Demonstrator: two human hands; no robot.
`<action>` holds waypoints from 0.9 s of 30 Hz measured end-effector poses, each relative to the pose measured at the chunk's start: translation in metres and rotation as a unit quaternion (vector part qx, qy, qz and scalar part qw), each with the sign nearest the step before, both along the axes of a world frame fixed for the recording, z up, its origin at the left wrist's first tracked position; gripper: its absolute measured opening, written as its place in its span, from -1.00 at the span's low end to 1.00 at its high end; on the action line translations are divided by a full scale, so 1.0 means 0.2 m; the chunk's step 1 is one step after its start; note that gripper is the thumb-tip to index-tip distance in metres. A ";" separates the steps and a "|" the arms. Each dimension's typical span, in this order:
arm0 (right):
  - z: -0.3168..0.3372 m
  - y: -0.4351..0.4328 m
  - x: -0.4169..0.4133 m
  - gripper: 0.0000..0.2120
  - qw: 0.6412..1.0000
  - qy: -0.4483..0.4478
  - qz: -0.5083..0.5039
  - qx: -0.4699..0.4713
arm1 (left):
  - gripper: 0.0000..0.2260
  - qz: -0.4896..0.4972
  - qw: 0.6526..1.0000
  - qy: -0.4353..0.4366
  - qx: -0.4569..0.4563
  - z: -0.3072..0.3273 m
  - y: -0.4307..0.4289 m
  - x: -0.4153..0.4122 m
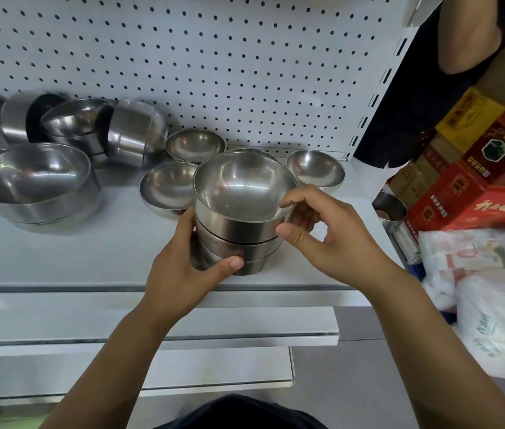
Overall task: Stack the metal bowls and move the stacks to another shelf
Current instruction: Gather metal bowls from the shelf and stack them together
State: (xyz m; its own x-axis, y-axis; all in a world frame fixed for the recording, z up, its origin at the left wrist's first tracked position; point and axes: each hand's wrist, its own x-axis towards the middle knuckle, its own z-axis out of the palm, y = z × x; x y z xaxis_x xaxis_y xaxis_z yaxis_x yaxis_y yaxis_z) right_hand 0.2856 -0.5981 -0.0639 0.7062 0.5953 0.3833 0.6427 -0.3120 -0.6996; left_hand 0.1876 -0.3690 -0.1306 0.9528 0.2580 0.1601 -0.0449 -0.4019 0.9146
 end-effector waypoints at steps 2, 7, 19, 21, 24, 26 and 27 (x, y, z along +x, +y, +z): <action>0.01 0.00 -0.01 -0.69 1.000 -0.005 -0.010 -0.009 | -0.10 0.000 1.000 -0.006 0.001 0.00 0.00 0.00; 0.00 -0.02 -0.04 -0.47 0.999 0.017 -0.029 0.000 | -0.12 -0.011 1.000 -0.020 -0.003 0.01 -0.01 -0.01; -0.08 0.08 -0.19 -0.34 0.976 0.171 -0.093 0.102 | -0.21 -0.027 0.991 -0.130 -0.027 0.21 0.02 0.01; -0.09 0.10 -0.21 -0.38 0.974 0.173 -0.094 0.111 | -0.26 -0.037 0.990 -0.133 -0.031 0.22 0.04 0.02; -0.12 0.10 -0.23 -0.34 0.969 0.190 -0.106 0.120 | -0.27 -0.059 0.988 -0.136 -0.034 0.24 0.06 0.03; -0.16 0.10 -0.23 -0.23 0.965 0.217 -0.109 0.101 | -0.25 -0.081 0.987 -0.136 -0.039 0.25 0.08 0.04; -0.18 0.10 -0.24 -0.14 0.962 0.232 -0.113 0.086 | -0.26 -0.093 0.986 -0.134 -0.045 0.26 0.10 0.05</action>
